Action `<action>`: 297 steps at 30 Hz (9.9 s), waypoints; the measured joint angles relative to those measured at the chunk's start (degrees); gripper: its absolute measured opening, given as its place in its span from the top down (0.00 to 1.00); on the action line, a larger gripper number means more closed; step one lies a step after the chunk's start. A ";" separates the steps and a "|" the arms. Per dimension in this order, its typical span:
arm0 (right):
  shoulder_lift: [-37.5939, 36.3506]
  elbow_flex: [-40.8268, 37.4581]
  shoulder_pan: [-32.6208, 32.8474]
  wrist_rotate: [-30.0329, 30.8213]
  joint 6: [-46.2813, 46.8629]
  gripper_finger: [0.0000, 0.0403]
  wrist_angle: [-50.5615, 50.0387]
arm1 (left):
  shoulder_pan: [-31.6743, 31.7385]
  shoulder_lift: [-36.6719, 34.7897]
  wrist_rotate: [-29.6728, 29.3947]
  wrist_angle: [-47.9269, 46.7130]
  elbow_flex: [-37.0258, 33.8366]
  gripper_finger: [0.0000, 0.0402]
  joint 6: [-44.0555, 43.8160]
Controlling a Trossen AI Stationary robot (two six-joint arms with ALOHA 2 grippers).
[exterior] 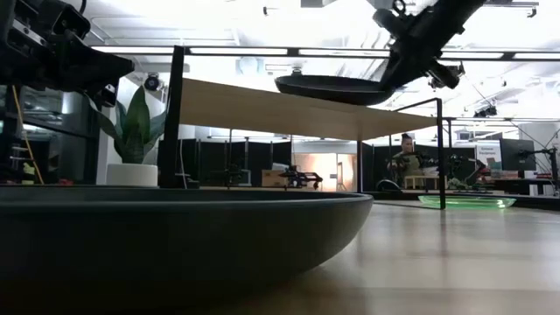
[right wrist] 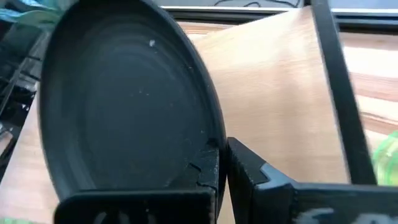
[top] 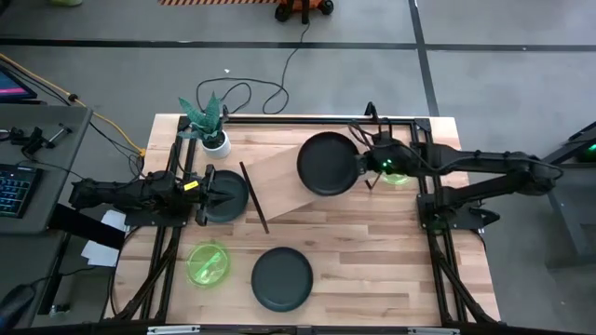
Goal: Place and stack plates onto a shelf
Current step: Put the bottom right black plate on the shelf, then put the top right green plate on the shelf
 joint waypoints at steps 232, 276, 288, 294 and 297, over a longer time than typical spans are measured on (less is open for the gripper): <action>-10.79 -30.43 -33.54 -2.27 11.10 0.64 -15.57 | 0.00 0.00 0.00 0.35 0.00 1.00 -2.00; -10.88 -40.37 -29.57 3.90 18.16 0.86 7.88 | 0.00 0.00 0.00 0.33 0.00 1.00 -1.97; -11.07 -40.33 -28.61 9.17 15.63 1.00 14.11 | 0.00 0.00 0.00 0.33 0.00 1.00 -1.97; -14.60 -40.29 -28.78 12.36 14.02 1.00 19.03 | 0.00 0.00 0.00 0.33 0.00 1.00 -1.97; -17.18 -40.28 -28.78 13.64 13.54 1.00 19.45 | 0.00 0.00 0.00 0.33 0.00 1.00 -1.97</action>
